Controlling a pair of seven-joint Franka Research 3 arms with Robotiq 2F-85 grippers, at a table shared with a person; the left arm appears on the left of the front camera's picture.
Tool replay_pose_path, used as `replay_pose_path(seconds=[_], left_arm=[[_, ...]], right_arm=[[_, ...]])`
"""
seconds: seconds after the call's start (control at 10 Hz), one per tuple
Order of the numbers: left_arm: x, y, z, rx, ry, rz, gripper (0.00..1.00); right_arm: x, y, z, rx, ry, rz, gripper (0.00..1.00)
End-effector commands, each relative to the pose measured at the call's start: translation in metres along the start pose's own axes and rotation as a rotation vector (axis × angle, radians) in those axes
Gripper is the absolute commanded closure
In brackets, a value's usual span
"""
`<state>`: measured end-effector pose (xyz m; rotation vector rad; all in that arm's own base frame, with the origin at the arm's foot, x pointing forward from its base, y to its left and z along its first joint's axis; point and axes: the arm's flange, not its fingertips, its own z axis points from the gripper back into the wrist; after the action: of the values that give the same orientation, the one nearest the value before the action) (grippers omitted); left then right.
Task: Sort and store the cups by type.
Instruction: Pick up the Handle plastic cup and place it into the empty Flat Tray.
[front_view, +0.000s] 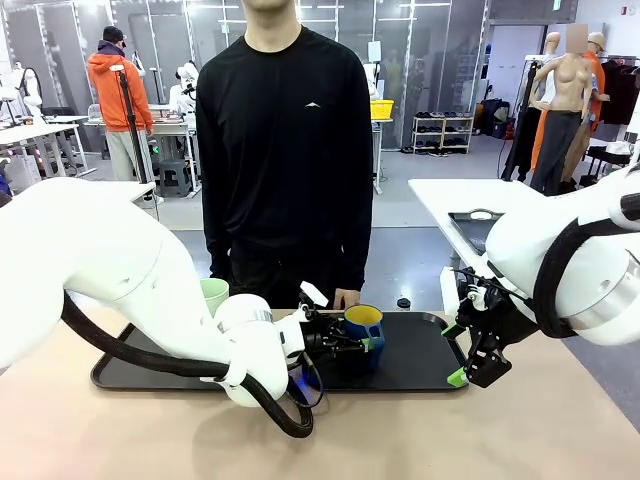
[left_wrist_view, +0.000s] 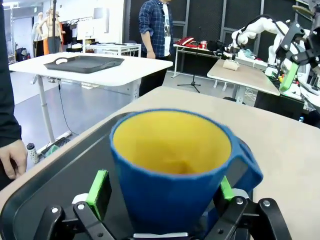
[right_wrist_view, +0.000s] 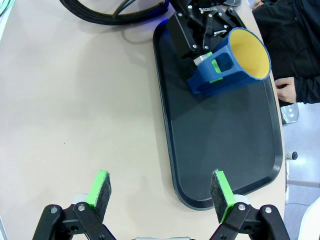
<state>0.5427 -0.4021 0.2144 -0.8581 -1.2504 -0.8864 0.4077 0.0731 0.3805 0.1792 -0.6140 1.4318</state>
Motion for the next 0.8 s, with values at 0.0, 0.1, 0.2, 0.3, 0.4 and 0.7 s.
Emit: replay_pose_path(seconds=[0.0, 0.1, 0.2, 0.3, 0.4, 0.7], left_arm=[[-0.046, -0.066, 0.026, 0.050, 0.003, -0.051, 0.00], [-0.049, -0.069, 0.039, 0.064, 0.008, -0.061, 0.00], [-0.051, -0.071, 0.052, 0.067, 0.000, -0.064, 0.00], [-0.053, -0.073, 0.065, 0.069, -0.009, -0.063, 0.00], [-0.053, -0.074, 0.080, 0.079, -0.005, -0.084, 0.00], [-0.062, -0.075, 0.119, 0.083, 0.010, -0.077, 0.00]], right_arm=[[0.001, 0.002, 0.000, -0.003, 0.017, -0.018, 0.00], [0.001, 0.002, 0.000, -0.003, 0.017, -0.018, 0.00], [0.001, 0.002, 0.000, -0.003, 0.017, -0.018, 0.00], [0.001, 0.002, 0.000, -0.003, 0.017, -0.018, 0.00], [0.001, 0.002, 0.000, -0.003, 0.017, -0.018, 0.00], [0.001, 0.002, 0.000, -0.003, 0.017, -0.018, 0.00]])
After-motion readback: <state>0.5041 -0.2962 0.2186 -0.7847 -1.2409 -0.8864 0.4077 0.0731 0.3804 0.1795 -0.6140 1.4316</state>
